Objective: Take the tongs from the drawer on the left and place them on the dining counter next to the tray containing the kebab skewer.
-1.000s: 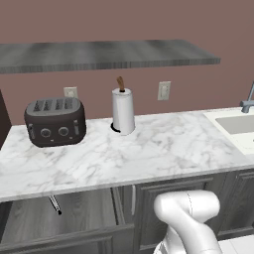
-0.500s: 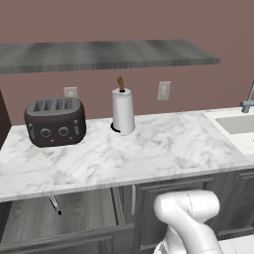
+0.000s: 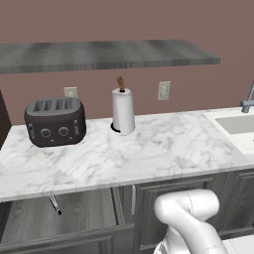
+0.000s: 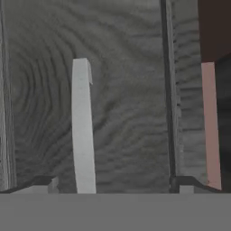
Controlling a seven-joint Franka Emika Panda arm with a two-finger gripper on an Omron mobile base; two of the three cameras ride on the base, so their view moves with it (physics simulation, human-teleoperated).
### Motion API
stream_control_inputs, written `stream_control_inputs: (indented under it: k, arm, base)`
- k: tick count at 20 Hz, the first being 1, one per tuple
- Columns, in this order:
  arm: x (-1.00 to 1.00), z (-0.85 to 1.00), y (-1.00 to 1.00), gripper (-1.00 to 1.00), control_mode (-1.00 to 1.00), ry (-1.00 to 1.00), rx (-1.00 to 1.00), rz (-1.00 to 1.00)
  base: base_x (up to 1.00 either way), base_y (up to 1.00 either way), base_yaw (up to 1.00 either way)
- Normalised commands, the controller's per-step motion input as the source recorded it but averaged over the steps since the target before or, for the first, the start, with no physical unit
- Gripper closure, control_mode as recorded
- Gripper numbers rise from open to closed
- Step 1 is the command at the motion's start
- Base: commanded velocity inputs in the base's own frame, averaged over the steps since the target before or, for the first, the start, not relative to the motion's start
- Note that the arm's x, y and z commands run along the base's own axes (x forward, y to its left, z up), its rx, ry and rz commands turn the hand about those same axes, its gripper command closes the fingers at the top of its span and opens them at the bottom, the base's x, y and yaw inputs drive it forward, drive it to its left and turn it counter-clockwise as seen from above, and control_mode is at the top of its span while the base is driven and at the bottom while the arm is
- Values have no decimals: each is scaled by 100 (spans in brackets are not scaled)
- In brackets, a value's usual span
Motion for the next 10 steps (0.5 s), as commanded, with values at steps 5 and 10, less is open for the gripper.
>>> stream_control_inputs:
  k: [5,10]
  arm:
    - [-3,55,-31,-100,-100,3,10,-4]
    - [0,52,-46,-100,-100,17,13,-3]
  base:
    - [0,0,0]
    - [0,0,0]
